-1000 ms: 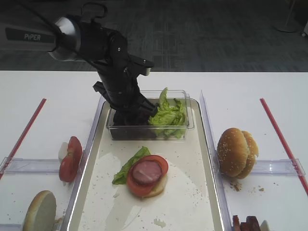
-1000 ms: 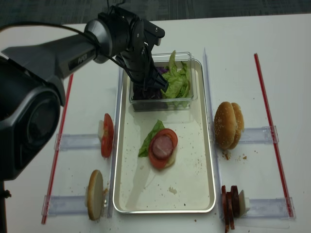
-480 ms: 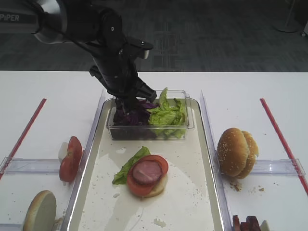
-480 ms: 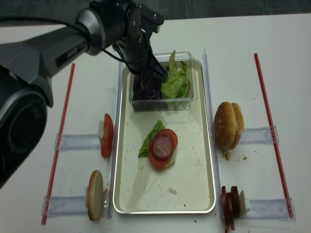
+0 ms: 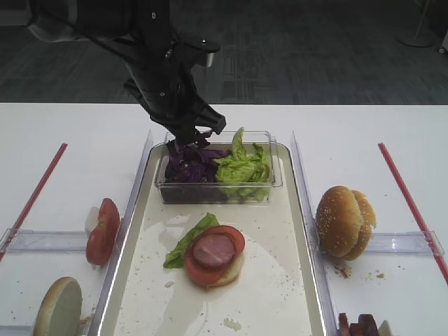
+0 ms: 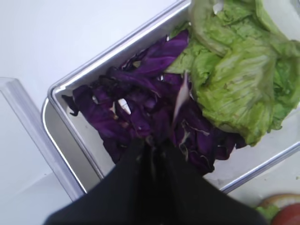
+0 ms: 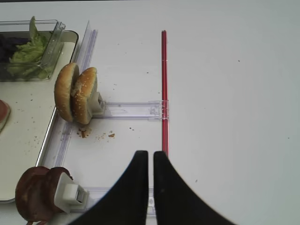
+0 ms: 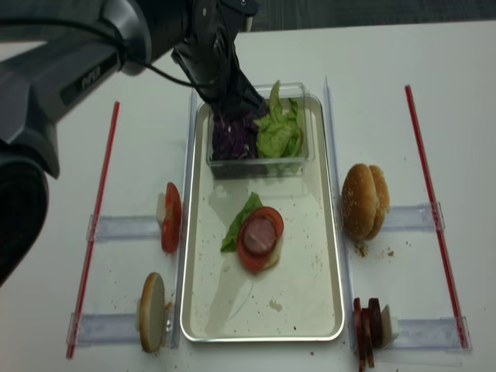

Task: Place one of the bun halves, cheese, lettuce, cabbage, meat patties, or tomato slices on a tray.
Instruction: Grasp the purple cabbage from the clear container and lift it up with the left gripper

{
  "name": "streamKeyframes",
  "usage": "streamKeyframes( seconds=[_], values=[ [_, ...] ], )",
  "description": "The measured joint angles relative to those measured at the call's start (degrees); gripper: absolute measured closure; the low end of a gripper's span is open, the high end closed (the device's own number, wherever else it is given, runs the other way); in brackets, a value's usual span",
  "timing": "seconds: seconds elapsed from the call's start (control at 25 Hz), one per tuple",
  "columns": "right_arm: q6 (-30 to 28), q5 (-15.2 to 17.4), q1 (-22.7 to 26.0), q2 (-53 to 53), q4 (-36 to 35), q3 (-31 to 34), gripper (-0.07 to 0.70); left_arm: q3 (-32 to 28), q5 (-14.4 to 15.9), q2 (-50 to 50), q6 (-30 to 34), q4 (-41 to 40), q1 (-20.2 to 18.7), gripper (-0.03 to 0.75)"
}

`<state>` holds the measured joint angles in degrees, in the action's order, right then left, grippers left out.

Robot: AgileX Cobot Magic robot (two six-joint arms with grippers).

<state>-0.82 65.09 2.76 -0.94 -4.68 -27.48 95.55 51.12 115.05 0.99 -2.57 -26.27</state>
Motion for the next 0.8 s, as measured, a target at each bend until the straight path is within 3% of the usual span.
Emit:
streamKeyframes(
  seconds=[0.8],
  values=[
    [0.0, 0.0, 0.0, 0.0, 0.0, 0.0, 0.563, 0.18, 2.64, -0.87, 0.0, -0.74, 0.0, 0.683]
  ],
)
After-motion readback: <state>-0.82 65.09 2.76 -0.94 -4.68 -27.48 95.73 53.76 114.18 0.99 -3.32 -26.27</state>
